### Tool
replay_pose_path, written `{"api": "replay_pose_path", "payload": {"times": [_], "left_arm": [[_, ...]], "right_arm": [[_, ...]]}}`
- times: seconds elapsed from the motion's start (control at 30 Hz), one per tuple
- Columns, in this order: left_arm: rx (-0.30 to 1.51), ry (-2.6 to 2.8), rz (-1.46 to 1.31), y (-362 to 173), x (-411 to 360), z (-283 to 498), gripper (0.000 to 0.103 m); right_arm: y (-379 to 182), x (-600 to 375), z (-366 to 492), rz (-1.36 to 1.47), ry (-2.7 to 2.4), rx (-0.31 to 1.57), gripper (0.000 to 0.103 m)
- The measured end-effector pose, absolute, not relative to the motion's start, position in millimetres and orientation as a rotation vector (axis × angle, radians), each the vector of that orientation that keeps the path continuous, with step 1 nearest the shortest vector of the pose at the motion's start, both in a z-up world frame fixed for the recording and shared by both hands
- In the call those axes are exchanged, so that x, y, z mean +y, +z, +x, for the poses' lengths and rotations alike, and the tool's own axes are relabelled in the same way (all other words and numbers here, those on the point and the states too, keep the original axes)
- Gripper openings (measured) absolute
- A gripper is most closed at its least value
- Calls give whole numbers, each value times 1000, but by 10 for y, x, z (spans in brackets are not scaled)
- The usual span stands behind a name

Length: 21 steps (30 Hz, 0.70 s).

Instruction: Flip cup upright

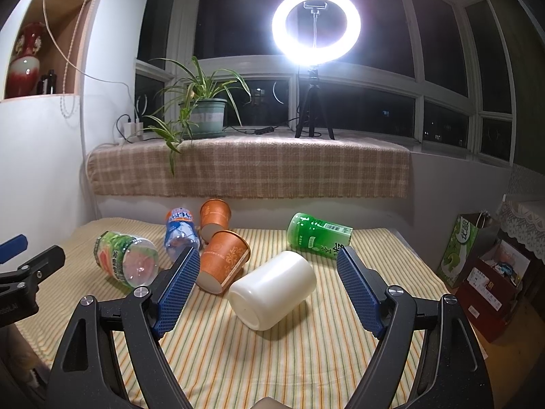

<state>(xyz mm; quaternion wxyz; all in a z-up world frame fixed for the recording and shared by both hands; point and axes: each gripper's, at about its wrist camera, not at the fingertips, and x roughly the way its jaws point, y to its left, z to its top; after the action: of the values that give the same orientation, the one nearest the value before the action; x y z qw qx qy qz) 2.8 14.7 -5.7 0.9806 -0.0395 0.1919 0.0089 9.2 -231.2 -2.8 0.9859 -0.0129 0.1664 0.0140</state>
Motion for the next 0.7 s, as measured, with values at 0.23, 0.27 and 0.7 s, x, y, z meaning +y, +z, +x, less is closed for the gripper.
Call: {"api": "replay_pose_path", "payload": {"times": [0.23,0.27,0.7], "left_arm": [[388,18,-80,-97,127,20,103],[388,19,-79,-102,132,20,103],[391,20,-79,-143,130,29,103]], "right_arm": [[-49,-2299,106,-30,30,339,83],[-51,-2297,107,-31,30,339,83],[-67,-2274,122,-35,34,341,83]]}}
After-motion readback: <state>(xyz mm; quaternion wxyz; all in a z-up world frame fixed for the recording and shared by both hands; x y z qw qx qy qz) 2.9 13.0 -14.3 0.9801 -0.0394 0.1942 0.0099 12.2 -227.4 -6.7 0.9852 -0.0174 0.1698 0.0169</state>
